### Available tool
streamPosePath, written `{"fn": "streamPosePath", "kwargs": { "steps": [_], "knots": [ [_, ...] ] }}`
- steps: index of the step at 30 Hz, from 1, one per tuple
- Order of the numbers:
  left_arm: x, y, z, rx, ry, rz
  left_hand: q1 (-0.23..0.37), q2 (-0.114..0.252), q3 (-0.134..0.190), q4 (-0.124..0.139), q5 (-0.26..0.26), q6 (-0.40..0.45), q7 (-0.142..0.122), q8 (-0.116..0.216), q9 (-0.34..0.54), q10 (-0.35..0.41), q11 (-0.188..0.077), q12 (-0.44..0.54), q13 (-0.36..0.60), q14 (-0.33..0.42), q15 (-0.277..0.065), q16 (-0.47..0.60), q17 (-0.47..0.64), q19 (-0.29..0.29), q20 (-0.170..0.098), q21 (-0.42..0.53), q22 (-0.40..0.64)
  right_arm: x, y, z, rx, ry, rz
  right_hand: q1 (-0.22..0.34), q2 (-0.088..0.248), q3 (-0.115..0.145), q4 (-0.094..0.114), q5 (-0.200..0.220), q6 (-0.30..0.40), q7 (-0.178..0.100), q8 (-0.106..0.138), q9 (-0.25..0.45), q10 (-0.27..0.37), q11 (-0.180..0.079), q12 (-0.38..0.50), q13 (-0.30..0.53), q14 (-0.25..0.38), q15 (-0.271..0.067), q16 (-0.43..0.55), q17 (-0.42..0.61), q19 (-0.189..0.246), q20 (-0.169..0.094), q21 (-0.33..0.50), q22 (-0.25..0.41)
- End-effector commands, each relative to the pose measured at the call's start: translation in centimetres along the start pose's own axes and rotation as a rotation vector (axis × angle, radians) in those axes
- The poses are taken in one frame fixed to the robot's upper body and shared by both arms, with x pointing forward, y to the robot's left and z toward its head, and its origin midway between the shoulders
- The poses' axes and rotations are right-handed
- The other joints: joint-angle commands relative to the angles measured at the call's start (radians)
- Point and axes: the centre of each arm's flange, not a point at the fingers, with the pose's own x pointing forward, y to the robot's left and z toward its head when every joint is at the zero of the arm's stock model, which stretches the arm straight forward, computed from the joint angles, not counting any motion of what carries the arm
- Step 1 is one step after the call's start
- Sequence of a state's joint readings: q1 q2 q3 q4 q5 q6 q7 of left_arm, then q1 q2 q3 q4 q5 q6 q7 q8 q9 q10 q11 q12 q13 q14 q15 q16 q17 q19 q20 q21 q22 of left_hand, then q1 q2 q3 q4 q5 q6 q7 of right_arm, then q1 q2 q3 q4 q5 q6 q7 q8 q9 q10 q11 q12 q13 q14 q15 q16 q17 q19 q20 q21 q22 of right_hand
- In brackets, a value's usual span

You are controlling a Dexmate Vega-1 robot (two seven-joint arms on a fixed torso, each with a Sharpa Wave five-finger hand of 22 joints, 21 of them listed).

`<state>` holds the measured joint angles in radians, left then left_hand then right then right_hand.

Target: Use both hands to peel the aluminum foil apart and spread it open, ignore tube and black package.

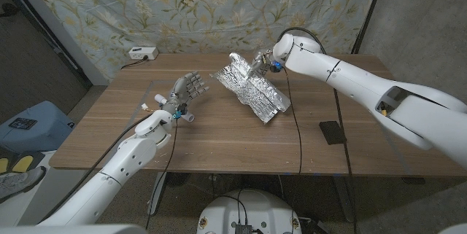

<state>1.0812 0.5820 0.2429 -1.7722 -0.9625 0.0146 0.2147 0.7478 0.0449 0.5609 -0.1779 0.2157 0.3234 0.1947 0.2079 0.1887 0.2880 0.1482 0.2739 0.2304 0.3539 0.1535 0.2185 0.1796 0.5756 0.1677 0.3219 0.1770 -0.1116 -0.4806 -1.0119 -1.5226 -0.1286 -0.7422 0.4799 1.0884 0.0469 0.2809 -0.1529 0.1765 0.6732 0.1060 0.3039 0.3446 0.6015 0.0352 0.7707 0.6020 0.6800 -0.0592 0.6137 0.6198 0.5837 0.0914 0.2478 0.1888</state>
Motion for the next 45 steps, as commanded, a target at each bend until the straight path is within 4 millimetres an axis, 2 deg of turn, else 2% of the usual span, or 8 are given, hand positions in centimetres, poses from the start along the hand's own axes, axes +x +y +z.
{"fn": "streamPosePath", "kwargs": {
  "steps": [1,21,28,45],
  "knots": [
    [0.2,-2.1,0.3,-0.011,0.049,0.024,0.019,-0.004,-0.008,0.001,-0.005,0.000,0.001,-0.002,0.004,0.015,0.004,0.006,0.005,0.015,0.003,0.007,0.005,0.017,0.005,0.005,0.002,-0.5,-0.3,-0.6,0.065,-0.017,-0.005,0.013,0.023,0.003,0.004,0.003,0.009,0.003,0.001,0.004,0.016,-0.005,0.008,0.063,0.018,-0.022,0.009,0.007,0.008,0.001,0.008,0.002],
    [-0.6,-5.7,0.6,0.023,0.119,0.003,0.035,-0.021,-0.033,0.006,-0.006,-0.034,0.014,-0.016,0.003,0.025,0.015,0.009,0.016,0.034,0.017,0.007,0.008,0.032,0.012,0.000,0.002,-1.6,-0.1,-0.3,0.044,-0.015,-0.046,0.016,0.026,0.005,0.001,0.005,0.010,0.008,-0.003,0.011,0.013,-0.002,0.013,0.069,0.021,-0.018,0.003,0.011,0.009,0.005,0.009,0.003],
    [-1.0,-6.7,0.5,0.030,0.133,-0.005,0.067,-0.027,-0.035,-0.002,0.000,-0.028,0.013,-0.011,0.002,0.039,0.009,0.014,0.023,0.046,0.016,0.006,0.007,0.045,0.009,-0.001,0.003,-2.1,0.1,-0.5,0.040,-0.014,-0.047,0.020,0.026,0.006,-0.002,0.005,0.009,0.011,-0.005,0.013,0.012,-0.001,0.013,0.068,0.021,-0.016,0.002,0.014,0.009,0.006,0.009,0.004],
    [-1.5,-8.4,0.6,0.065,0.149,-0.019,0.087,-0.043,-0.049,-0.001,0.004,-0.027,0.016,-0.011,0.002,0.051,0.006,0.022,0.034,0.062,0.015,0.007,0.008,0.061,0.007,-0.001,0.005,-2.6,0.5,-0.2,0.050,-0.005,-0.048,0.024,0.029,0.008,-0.003,0.005,0.010,0.016,-0.009,0.018,0.012,0.000,0.015,0.070,0.028,-0.017,0.001,0.019,0.011,0.007,0.009,0.004]
  ]
}}
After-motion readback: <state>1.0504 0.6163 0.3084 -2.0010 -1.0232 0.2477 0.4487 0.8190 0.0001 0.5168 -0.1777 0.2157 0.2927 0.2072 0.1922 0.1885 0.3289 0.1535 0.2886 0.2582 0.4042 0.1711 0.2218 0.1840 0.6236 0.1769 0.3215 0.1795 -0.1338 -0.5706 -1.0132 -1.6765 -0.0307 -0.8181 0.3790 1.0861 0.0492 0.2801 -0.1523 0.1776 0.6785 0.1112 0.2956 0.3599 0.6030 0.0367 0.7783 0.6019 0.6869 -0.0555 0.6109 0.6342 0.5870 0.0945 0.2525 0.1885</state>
